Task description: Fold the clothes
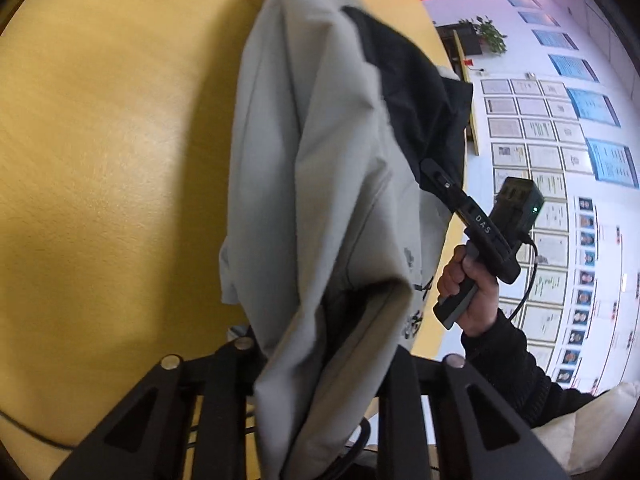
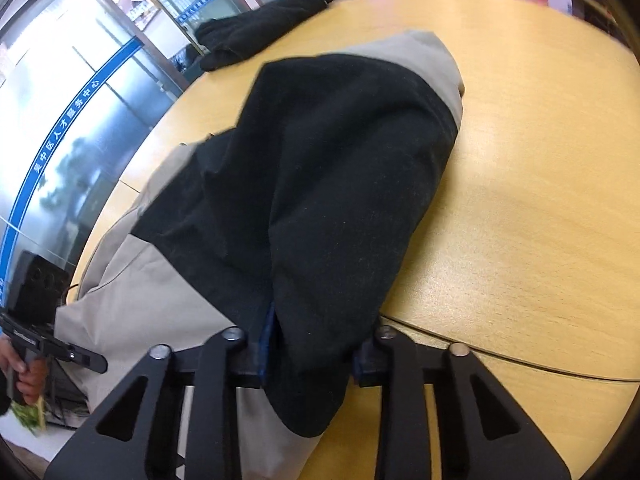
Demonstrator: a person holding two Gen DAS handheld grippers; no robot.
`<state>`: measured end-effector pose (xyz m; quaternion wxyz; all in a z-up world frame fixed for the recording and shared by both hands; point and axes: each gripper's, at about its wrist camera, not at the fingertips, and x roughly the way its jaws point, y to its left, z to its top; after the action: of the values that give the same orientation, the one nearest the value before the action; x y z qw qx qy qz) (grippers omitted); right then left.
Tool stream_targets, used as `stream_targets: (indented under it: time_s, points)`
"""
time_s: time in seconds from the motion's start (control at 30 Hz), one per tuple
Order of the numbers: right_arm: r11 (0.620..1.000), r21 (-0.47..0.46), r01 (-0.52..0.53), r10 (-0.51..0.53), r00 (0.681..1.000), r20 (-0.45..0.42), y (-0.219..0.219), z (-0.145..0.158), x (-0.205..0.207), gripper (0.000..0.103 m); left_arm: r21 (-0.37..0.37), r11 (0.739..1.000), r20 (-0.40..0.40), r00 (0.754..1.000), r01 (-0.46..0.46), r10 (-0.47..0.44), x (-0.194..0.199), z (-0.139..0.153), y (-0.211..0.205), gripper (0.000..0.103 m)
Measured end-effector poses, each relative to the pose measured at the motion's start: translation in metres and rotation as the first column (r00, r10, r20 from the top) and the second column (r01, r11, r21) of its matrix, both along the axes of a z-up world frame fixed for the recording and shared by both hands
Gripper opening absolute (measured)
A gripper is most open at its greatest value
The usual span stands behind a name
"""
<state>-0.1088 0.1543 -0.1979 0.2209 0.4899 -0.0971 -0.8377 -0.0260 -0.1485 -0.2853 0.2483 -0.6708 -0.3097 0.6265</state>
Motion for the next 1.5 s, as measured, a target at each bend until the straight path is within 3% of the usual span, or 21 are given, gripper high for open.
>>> stream_targets:
  time_s: [0.13,0.33,0.47,0.6,0.73,0.87,0.97,1.07,1.2,1.3,1.4,1.5]
  points:
    - [0.998,0.060,-0.029,0.035,0.995,-0.098,-0.018,0.036,0.019,0.016,0.020,1.000,-0.044,0.999,0.000,0.001,0.002,0.031,0.008,0.020]
    - [0.997,0.056,-0.061,0.070,0.981,-0.181,-0.048,0.095,0.021,0.015,0.032,0.996,-0.151,0.985,-0.081,0.084,-0.007,0.093,-0.017,0.020]
    - [0.997,0.004,-0.079,0.078,0.967,-0.241,-0.086,0.134,-0.012,0.015,0.015,0.992,-0.253,0.960,-0.122,0.122,-0.035,0.138,-0.054,0.020]
    - [0.994,-0.035,-0.100,0.087,0.959,-0.270,-0.144,0.147,-0.070,0.016,-0.046,0.989,-0.317,0.941,-0.140,0.118,-0.094,0.159,-0.103,0.020]
    - [0.993,-0.071,-0.097,0.076,0.965,-0.251,-0.212,0.121,-0.149,0.016,-0.153,0.983,-0.347,0.937,-0.106,0.047,-0.182,0.141,-0.153,0.021]
    - [0.997,-0.052,-0.059,0.048,0.981,-0.189,-0.267,0.056,-0.230,0.016,-0.273,0.960,-0.313,0.949,-0.063,-0.027,-0.268,0.090,-0.175,0.021]
    - [0.999,0.019,-0.037,0.039,0.990,-0.134,-0.298,0.005,-0.273,0.016,-0.331,0.944,-0.291,0.954,-0.021,-0.080,-0.314,0.054,-0.176,0.021]
    - [1.000,-0.007,0.029,-0.030,0.994,-0.110,-0.286,-0.012,-0.302,0.017,-0.292,0.956,-0.329,0.942,-0.031,-0.070,-0.335,0.044,-0.180,0.021]
    - [0.997,0.073,0.000,0.007,0.995,-0.100,-0.297,-0.016,-0.316,0.019,-0.301,0.954,-0.330,0.939,-0.007,-0.097,-0.333,0.038,-0.177,0.024]
    - [0.993,0.115,-0.021,0.028,0.998,-0.063,-0.299,-0.021,-0.324,0.027,-0.332,0.943,-0.341,0.933,-0.009,-0.111,-0.322,0.039,-0.168,0.034]
    - [0.986,0.159,-0.048,0.054,0.998,-0.036,-0.301,-0.015,-0.323,0.040,-0.441,0.897,-0.332,0.935,-0.037,-0.125,-0.316,0.053,-0.186,0.051]
    - [0.976,0.204,-0.072,0.087,0.994,-0.068,-0.287,0.015,-0.298,0.053,-0.573,0.809,-0.325,0.942,-0.127,-0.082,-0.288,0.088,-0.184,0.054]
